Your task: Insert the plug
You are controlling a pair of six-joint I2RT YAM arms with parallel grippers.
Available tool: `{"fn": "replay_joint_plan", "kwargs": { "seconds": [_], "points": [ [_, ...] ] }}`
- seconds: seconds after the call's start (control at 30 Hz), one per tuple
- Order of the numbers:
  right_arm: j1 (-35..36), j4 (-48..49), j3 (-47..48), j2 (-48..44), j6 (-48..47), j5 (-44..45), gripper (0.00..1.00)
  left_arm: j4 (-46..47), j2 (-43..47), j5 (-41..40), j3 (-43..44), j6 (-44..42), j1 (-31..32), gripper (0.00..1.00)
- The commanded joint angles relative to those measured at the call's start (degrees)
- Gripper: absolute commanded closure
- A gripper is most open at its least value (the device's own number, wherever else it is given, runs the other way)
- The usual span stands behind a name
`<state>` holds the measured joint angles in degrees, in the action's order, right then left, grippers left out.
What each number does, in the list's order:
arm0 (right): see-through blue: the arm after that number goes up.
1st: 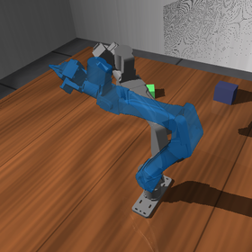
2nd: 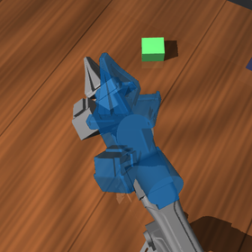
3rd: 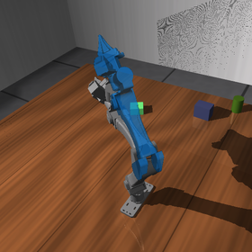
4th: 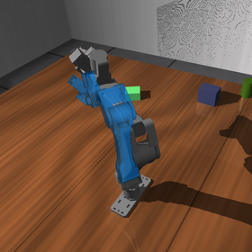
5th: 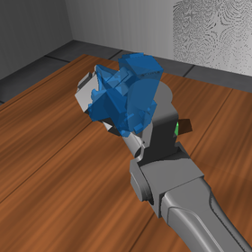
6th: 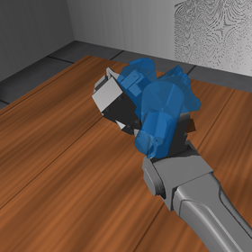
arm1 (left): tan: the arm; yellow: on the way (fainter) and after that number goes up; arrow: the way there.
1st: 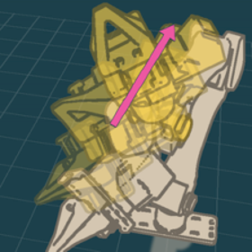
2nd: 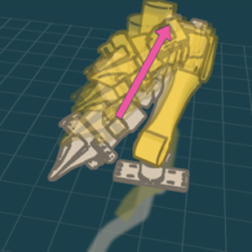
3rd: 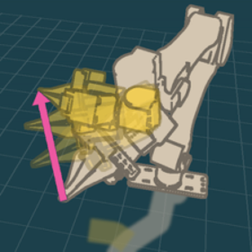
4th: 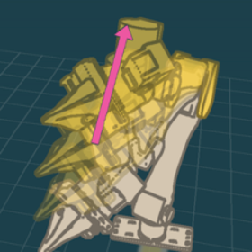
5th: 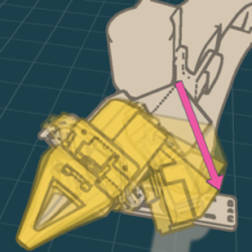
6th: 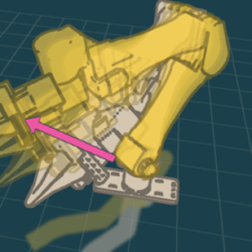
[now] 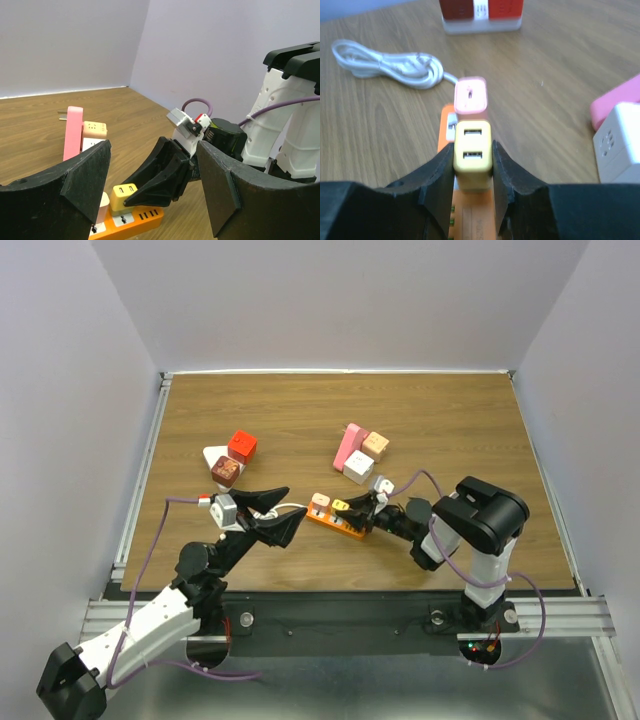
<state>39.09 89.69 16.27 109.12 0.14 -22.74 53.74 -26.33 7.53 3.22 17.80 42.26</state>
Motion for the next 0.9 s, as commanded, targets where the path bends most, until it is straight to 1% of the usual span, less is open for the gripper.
{"fn": "replay_joint_plan", "kwargs": {
  "seconds": [0.0,0.27,0.37,0.47,0.5,0.57,0.6,0.63,0.67,0.87],
  "points": [
    [1.3,5.6,-7.9,9.9,-2.5,2.5,1.0,2.2,0.9,0.7,-4.9,-0.9,-0.4,0.2],
    [1.3,5.7,-8.0,12.2,-2.2,3.0,0.99,1.9,1.3,1.0,-4.8,-0.8,-0.4,0.2],
    [1.3,6.0,-8.4,10.9,-1.2,2.3,1.0,1.5,1.3,0.7,-4.7,-0.8,-0.4,0.2],
    [1.3,5.9,-8.4,7.7,-0.2,2.3,0.99,0.1,1.4,-1.0,-4.4,-0.9,-0.4,0.2],
    [1.4,5.7,-8.1,5.6,2.3,2.4,0.96,-0.6,1.4,-2.2,-4.2,-0.8,-0.4,0.2],
    [1.4,4.8,-7.5,3.7,3.2,1.9,0.88,-1.2,1.4,-3.0,-4.0,-0.8,-0.4,0.2],
    [1.3,3.7,-7.0,2.6,3.8,1.9,0.8,-1.4,1.4,-3.6,-3.8,-0.8,-0.4,0.2],
    [1.3,3.3,-6.7,1.5,4.0,1.7,0.76,-1.7,1.5,-3.7,-3.8,-0.8,-0.4,0.2],
    [1.3,3.0,-6.0,-0.1,4.4,1.6,0.65,-1.9,1.4,-3.8,-3.8,-0.8,-0.3,0.2],
    [1.4,2.1,-3.1,-4.8,5.4,-1.0,0.43,-2.4,1.4,-4.6,-3.7,-0.8,-0.3,0.2]
  ]
}}
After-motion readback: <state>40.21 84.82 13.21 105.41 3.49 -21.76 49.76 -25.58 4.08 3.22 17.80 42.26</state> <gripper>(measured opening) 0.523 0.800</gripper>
